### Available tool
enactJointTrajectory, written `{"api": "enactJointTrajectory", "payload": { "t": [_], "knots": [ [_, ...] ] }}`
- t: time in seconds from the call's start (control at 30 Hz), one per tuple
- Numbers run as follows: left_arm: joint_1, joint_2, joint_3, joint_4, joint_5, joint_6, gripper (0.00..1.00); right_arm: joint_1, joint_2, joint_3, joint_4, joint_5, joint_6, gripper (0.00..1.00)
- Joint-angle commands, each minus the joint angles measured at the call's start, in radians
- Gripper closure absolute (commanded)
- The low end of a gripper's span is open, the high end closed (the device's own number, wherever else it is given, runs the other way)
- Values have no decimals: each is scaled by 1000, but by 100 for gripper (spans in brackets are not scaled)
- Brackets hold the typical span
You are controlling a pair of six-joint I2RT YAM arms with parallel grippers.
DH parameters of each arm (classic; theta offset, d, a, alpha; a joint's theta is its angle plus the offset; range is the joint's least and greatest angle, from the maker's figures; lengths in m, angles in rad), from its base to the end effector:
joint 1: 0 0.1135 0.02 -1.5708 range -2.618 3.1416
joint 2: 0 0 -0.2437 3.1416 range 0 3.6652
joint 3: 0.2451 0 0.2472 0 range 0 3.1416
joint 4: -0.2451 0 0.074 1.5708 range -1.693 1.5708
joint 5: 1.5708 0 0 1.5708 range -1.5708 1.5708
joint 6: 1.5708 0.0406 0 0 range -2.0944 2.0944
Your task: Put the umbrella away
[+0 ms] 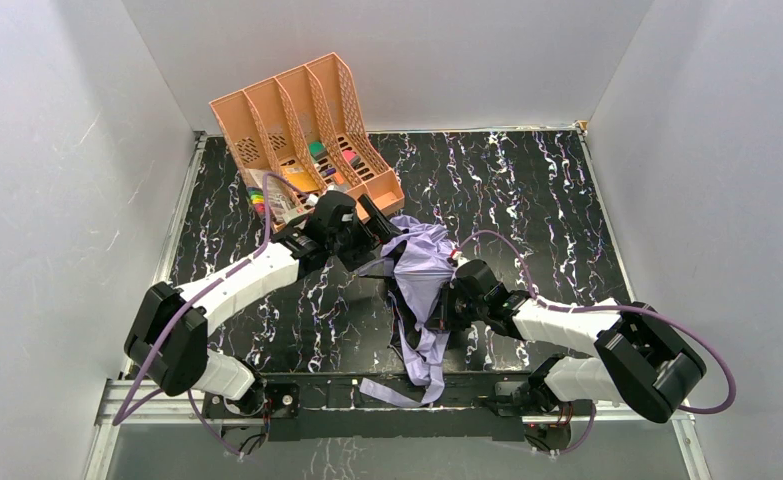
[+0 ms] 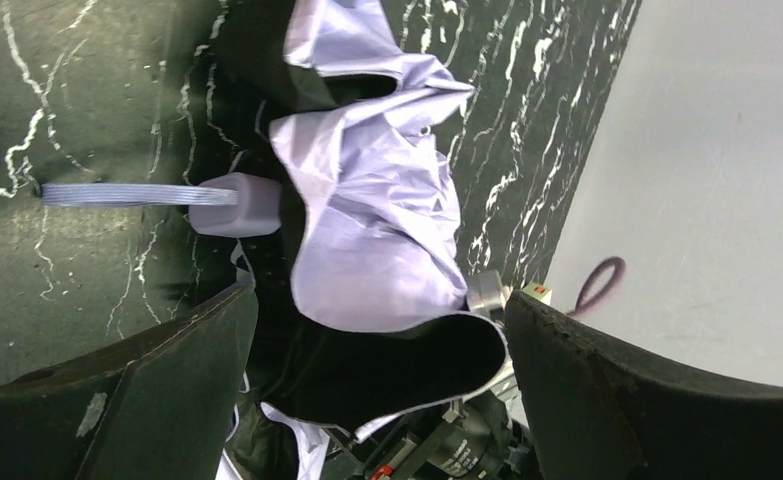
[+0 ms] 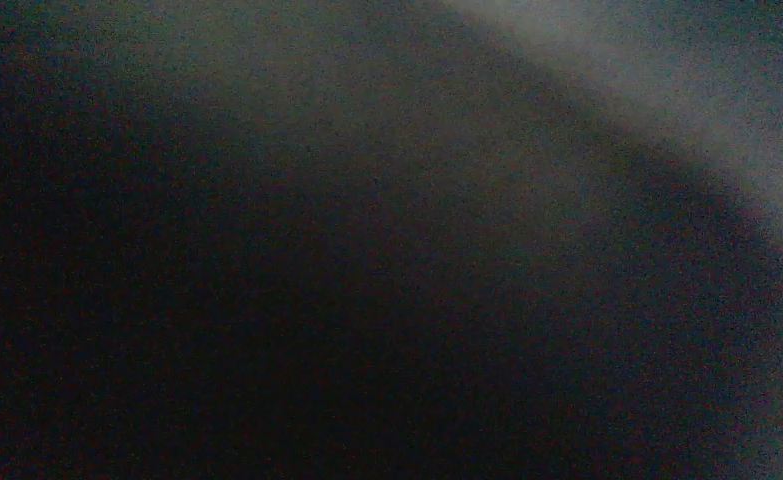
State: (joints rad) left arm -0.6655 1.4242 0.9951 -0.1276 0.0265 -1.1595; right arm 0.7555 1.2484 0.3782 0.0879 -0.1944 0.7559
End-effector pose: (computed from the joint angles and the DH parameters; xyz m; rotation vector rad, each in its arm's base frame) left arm 0.2548 -0.2013 0.2488 -0.5541 2.2678 -1.0447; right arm 0.1577 0.1593 0.1197 -0.1027 2.5458 0.9070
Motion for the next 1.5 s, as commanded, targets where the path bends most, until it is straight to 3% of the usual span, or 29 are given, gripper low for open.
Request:
{"api": "enactJointTrajectory", "payload": {
  "t": [0.0,0.37,0.6,0.73,0.9,1.03,1.47],
  "knots": [
    [19,-22,-69,42,-39,-135,9,-6,22,-27,-159,161,-49,99],
    [30,98,-87,210,74,-185,30,-7,15,-34,-153,154,-48,99],
    [36,152,-53,249,107,-170,58,-6,17,-36,-145,148,-46,100],
    [56,168,-32,267,122,-145,81,-6,24,-40,-132,141,-46,100],
    [90,214,71,280,171,-44,99,-5,44,-53,-97,127,-46,100],
    [110,261,172,327,267,23,100,-3,82,-51,-37,117,-46,100],
    [113,325,498,227,451,222,100,1,333,90,90,155,-43,100]
  ]
}}
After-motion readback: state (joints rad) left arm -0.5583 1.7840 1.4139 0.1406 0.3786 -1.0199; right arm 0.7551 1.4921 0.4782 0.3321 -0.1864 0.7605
